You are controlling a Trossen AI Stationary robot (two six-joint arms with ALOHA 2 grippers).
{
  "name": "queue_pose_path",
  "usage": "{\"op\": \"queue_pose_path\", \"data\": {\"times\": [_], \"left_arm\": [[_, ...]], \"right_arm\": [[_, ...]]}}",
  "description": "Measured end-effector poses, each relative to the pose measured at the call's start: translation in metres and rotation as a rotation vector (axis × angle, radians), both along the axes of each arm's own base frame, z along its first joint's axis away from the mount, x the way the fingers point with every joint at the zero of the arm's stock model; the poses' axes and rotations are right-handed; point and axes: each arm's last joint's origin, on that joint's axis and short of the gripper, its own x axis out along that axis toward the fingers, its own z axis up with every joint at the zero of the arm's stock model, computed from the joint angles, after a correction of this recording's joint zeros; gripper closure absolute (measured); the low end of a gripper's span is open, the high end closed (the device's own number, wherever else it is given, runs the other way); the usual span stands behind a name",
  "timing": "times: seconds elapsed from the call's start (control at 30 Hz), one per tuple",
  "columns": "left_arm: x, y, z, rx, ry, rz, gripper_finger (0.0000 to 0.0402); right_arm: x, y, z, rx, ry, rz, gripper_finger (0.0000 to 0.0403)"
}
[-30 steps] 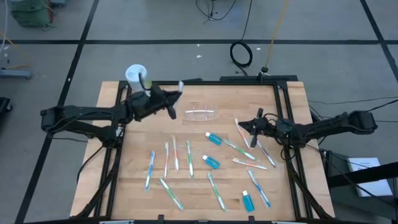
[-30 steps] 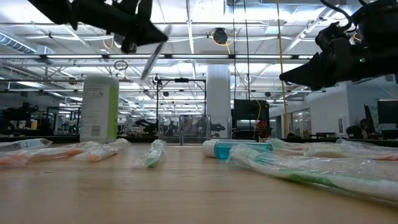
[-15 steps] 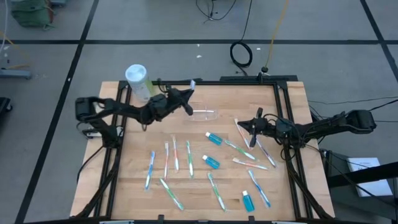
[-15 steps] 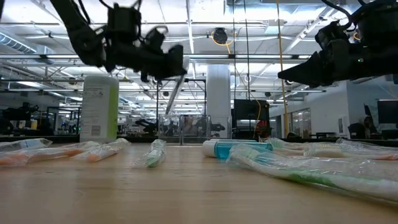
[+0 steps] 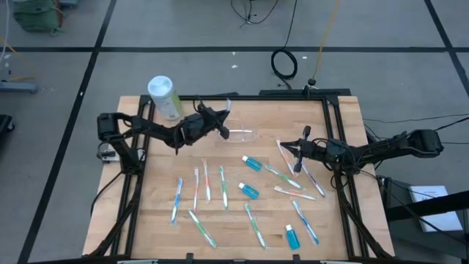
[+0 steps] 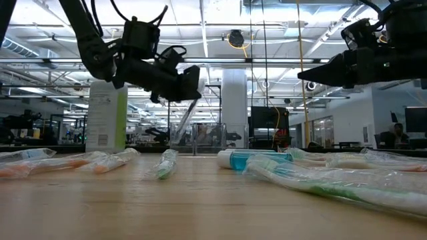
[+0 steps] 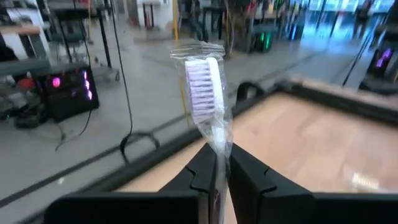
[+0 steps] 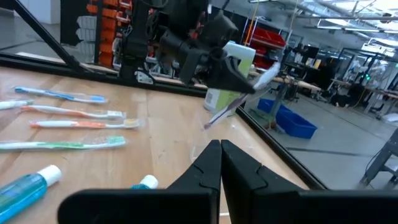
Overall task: Pick & Place toothbrushing station
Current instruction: Put the purple toothbrush to the left of the transparent organizer, then put the blue mouthwash in the middle of the transparent organizer
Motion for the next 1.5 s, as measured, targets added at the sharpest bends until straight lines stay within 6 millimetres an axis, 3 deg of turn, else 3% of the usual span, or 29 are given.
{"op": "queue_pose_path", "data": {"times": [0.33, 0.5, 0.7, 0.93, 1.27, 1.5], "left_arm": [[-0.007, -0.008, 0.006, -0.045, 0.102, 0.012, 0.0288], [-0.015, -0.017, 0.028, 0.024, 0.117, 0.051, 0.0261], [-0.032, -0.028, 0.056, 0.067, 0.15, 0.033, 0.0256], [-0.036, -0.037, 0.062, 0.028, 0.158, -0.262, 0.0256], [-0.028, -0.059, 0.055, -0.007, 0.158, -0.745, 0.0256], [-0.01, -0.081, 0.031, 0.012, 0.197, -0.813, 0.0256]], "right_arm": [[0.0, 0.0, -0.003, 0.018, 0.022, 0.0, 0.0403], [0.0, 0.0, -0.004, 0.056, 0.031, 0.0, 0.0403], [0.0, 0.0, -0.002, 0.172, -0.027, 0.002, 0.0403], [0.0, 0.0, 0.003, 0.329, -0.125, 0.013, 0.0403], [-0.001, 0.0, 0.009, 0.297, -0.174, 0.014, 0.0403], [-0.001, -0.001, 0.009, 0.288, -0.182, -0.006, 0.0403]]}}
